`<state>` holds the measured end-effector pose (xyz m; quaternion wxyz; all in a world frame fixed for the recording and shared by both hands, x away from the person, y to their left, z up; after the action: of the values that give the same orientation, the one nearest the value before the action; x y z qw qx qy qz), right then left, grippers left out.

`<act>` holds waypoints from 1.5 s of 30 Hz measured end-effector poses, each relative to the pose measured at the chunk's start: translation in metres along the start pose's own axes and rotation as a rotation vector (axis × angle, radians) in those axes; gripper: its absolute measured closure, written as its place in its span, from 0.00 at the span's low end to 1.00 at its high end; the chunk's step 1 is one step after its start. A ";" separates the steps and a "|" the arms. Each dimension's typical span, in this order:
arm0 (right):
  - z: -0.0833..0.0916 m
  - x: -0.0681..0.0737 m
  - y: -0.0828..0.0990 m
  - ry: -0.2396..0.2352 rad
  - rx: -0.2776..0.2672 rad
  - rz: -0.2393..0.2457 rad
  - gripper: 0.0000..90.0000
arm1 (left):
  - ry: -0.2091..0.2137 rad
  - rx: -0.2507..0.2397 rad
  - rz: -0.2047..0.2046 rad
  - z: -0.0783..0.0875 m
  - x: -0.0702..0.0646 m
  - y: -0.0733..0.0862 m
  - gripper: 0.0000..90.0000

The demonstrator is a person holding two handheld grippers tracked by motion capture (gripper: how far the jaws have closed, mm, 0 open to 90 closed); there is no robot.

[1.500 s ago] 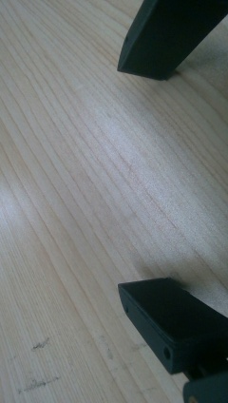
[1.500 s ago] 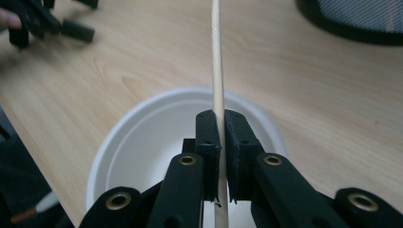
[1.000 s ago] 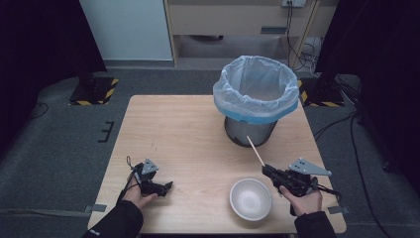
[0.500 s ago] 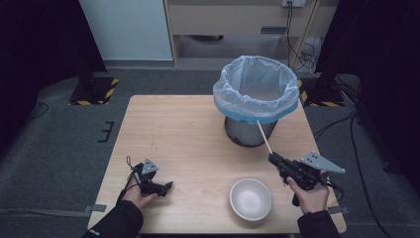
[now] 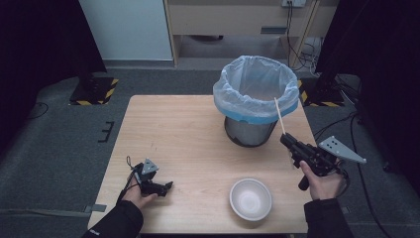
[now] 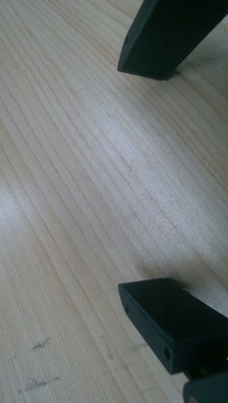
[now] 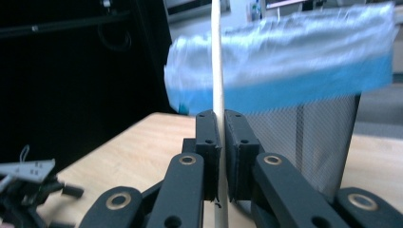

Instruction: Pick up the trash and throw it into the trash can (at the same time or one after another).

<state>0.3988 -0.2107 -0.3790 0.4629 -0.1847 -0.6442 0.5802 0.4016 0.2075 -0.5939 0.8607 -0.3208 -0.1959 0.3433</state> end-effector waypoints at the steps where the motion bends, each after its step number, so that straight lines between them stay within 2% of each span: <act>1: -0.001 0.000 -0.003 -0.002 -0.011 0.001 0.95 | 0.000 0.000 0.000 0.000 0.000 0.000 0.00; 13: -0.006 0.000 -0.028 -0.011 -0.072 0.000 0.95 | -0.001 0.000 0.001 0.000 0.000 0.000 0.00; 20: -0.014 0.000 -0.051 -0.012 -0.125 0.000 0.95 | -0.002 0.000 0.002 0.000 0.000 0.000 0.00; 27: -0.029 0.002 -0.071 0.012 -0.141 0.042 0.95 | -0.003 0.001 0.003 0.000 0.000 0.000 0.00; 39: -0.049 0.000 -0.090 0.026 -0.145 0.054 0.95 | -0.003 0.001 0.004 0.000 0.000 0.000 0.00; 45: -0.055 -0.002 -0.100 0.027 -0.164 0.066 0.95 | -0.003 0.001 0.003 0.000 0.000 0.000 0.00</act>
<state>0.4742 -0.2068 -0.2938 0.4353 -0.2510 -0.6770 0.5378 0.4017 0.2071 -0.5939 0.8600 -0.3201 -0.1965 0.3453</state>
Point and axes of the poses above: each handheld gripper's, and its own axes: z roughly backward along the jaws, y roughly out of its underside, x roughly to its left, the point moved 8 cm from there along -z, roughly forward along the jaws, and after that the axes turned 10 degrees about -z, right-handed, at the moved point
